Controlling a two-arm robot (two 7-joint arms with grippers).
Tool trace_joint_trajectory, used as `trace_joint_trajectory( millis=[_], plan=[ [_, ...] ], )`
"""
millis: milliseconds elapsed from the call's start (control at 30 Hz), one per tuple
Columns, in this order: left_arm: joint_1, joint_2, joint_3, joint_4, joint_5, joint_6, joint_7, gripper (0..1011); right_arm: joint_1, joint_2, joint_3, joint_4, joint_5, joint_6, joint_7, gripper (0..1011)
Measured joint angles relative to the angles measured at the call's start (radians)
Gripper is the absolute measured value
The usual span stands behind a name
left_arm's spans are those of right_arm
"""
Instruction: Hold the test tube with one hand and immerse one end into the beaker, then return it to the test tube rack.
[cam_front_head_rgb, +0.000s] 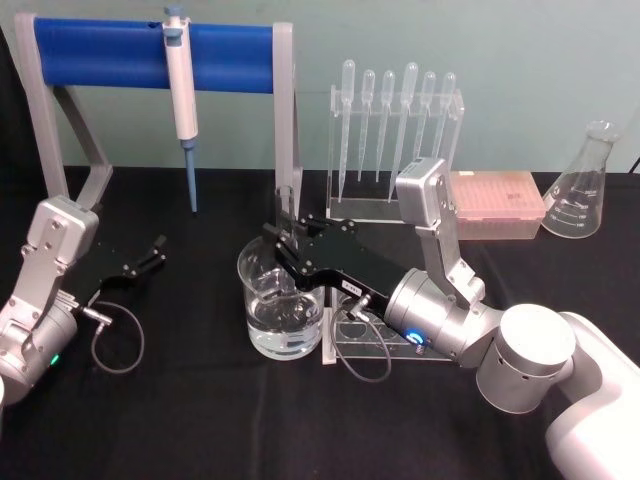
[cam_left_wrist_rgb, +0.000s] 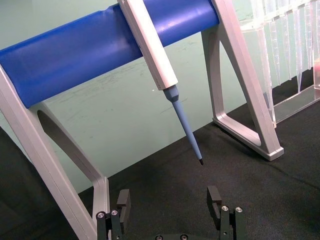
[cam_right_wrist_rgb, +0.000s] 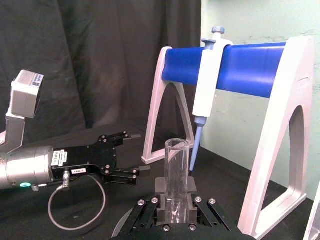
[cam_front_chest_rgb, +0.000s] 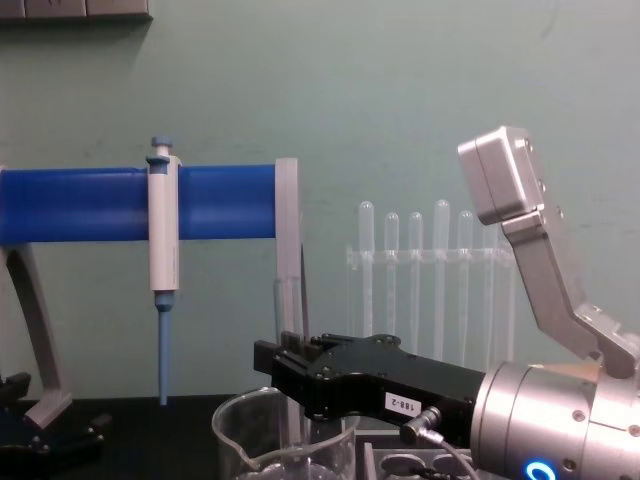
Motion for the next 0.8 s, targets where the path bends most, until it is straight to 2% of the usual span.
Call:
trace_joint_trajectory(
  millis=[800],
  plan=[
    [0.0,0.0,0.0,0.0,0.0,0.0,0.0,1000,0.0,0.0,0.0,0.0,0.0,0.0,0.0,225]
  ],
)
